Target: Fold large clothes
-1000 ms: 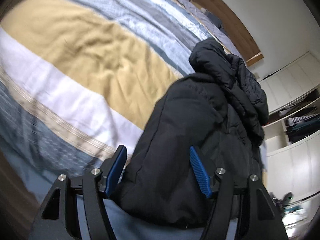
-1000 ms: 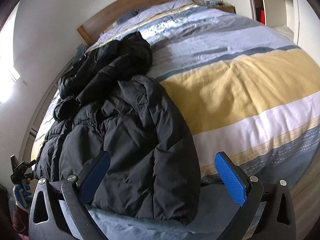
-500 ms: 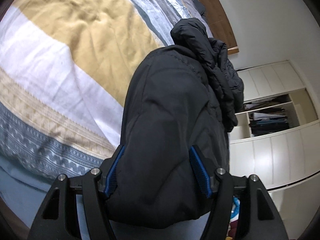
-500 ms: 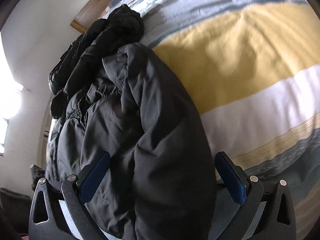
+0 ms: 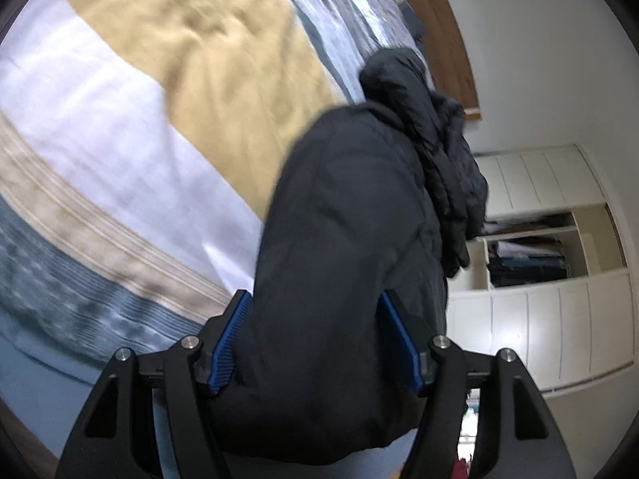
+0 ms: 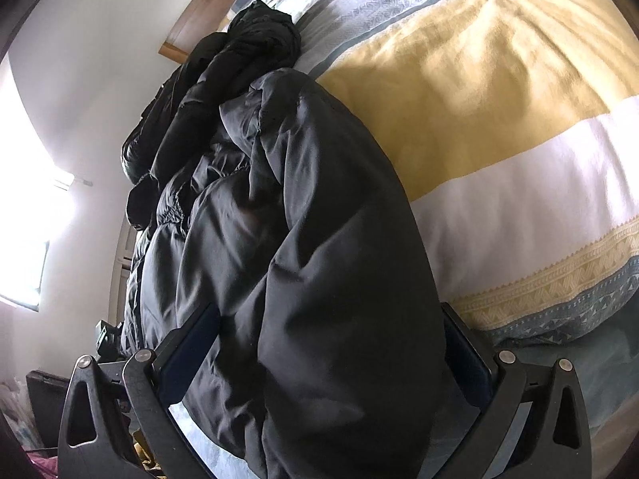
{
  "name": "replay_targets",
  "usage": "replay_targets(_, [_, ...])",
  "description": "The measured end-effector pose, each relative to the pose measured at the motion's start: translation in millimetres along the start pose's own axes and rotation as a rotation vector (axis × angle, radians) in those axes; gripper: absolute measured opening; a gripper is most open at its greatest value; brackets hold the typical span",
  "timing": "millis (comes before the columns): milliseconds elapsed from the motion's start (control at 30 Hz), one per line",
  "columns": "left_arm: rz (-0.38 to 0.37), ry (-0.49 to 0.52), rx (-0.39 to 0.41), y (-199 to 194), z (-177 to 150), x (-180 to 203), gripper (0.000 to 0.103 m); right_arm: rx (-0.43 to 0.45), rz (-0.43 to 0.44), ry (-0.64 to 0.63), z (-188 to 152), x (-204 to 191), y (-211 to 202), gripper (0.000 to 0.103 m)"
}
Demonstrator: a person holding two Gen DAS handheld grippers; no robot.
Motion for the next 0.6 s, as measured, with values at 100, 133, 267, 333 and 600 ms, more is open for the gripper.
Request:
replay_targets(100, [-0.05,0.015,-0.022,4,-11,3,0.064,-0.025,0.044,-0.018,-5,-9,0,0.103])
replay_targets(133, [-0.064,0.019,-0.024,4,-13,5,0.064,-0.035,0.057,-0.033,-6,-13,1,0.103])
replay_targets(267, [-0.089,0.017,-0.022,5,-20,8,0.064,-0.038,0.076,-0.056,-7,-22,0,0.103])
replay_targets(333, [-0.08,0.008,-0.011,6,-21,9,0.064,-0.036,0.077,-0.034,-7,-18,1,0.101])
replay_targets(600, [0.018,0.025,0.003,12,-28,24,0.063,-0.034,0.084,0.013,-12,-9,4,0.059])
Point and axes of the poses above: each gripper's, at about its wrist camera, not at the fingertips, and y roughly the way its jaws point, x to its right, z to its top, the point moved 2 cm from there along y, roughly the way its jaws point, and after that the axes turned 2 degrees about z, right-handed, at the moved point
